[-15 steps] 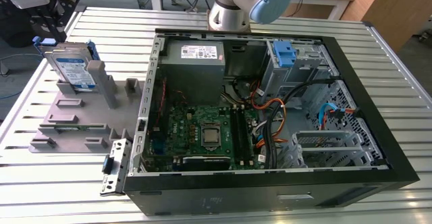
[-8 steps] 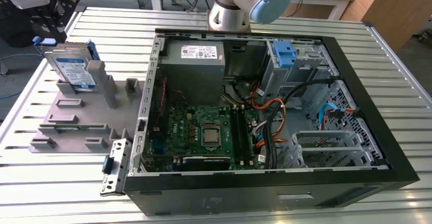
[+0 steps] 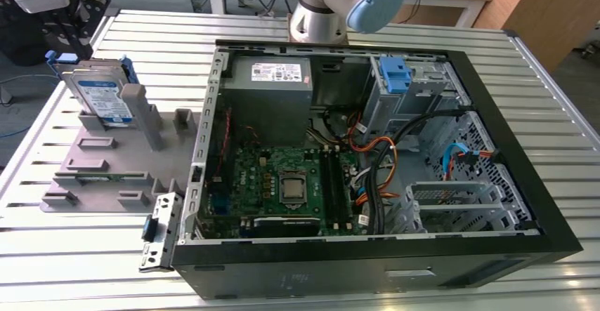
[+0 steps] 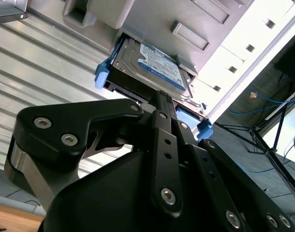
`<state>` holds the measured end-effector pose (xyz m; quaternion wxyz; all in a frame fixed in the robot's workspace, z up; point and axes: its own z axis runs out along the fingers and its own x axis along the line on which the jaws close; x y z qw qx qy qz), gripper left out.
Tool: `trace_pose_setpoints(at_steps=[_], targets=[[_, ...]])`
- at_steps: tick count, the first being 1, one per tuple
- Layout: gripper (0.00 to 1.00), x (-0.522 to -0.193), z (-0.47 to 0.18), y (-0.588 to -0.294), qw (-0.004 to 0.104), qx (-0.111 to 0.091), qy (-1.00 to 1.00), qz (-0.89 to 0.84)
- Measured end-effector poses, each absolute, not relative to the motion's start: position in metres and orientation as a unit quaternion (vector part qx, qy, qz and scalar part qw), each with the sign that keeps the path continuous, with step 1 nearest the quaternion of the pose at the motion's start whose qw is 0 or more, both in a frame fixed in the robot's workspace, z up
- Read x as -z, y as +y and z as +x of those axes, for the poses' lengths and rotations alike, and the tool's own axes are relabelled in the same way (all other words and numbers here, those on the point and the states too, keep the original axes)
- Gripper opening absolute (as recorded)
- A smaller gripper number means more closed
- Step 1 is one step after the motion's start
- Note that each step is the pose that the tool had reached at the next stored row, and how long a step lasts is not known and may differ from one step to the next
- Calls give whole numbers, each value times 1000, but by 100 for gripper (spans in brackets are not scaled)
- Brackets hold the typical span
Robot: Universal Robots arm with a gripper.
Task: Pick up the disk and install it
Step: 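Pick up the disk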
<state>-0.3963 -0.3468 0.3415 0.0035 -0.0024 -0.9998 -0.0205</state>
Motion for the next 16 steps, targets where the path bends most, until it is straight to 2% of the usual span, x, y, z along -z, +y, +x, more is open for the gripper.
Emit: trace_pose_setpoints(at_steps=[16], targets=[[11,-341,-396,-347,5,20,-996,89]])
